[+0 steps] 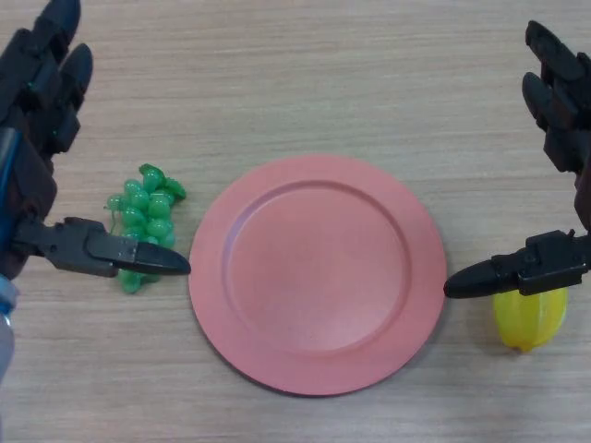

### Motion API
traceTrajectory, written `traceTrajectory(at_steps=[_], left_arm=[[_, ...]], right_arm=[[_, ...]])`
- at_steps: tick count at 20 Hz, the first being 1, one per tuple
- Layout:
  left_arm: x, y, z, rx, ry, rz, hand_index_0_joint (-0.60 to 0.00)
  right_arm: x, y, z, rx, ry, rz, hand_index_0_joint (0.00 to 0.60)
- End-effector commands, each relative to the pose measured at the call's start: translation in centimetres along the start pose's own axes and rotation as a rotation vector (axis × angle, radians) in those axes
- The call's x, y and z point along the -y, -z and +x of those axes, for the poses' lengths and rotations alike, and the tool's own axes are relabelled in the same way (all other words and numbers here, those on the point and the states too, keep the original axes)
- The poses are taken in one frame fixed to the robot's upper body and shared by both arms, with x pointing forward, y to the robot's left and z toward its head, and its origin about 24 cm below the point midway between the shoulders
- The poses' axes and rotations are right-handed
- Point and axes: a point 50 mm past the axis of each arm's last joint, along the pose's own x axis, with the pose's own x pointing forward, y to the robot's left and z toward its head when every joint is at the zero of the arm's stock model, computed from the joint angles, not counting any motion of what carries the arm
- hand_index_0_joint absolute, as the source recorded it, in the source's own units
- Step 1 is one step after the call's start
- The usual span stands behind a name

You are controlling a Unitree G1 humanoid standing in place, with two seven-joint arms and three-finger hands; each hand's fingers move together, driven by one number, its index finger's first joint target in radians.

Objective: Pick up the yellow starfruit and place it on the plate

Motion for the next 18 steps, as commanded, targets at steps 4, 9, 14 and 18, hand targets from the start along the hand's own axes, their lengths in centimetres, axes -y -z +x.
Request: traceTrajectory(at_steps=[4,9,14,18], left_arm=[[-0.9,-3.8,-0.1,0.236,-0.041,0.135,0.0],[-0.7,-3.8,-0.4,0.228,-0.028,0.115,0.0],[-1.1,-3.4,-0.7,0.186,-0.021,0.111,0.0],[-0.9,-3.3,-0.8,0.172,-0.007,0.114,0.0]], right_arm=[[1.7,-3.6,-0.4,0.25,0.082,-0.119,0.0],[1.7,-2.9,-0.7,0.194,0.081,-0.233,0.0],[1.4,-0.8,-0.9,0.028,0.065,-0.466,0.0],[1.4,1.4,-0.9,-0.11,0.049,-0.563,0.0]])
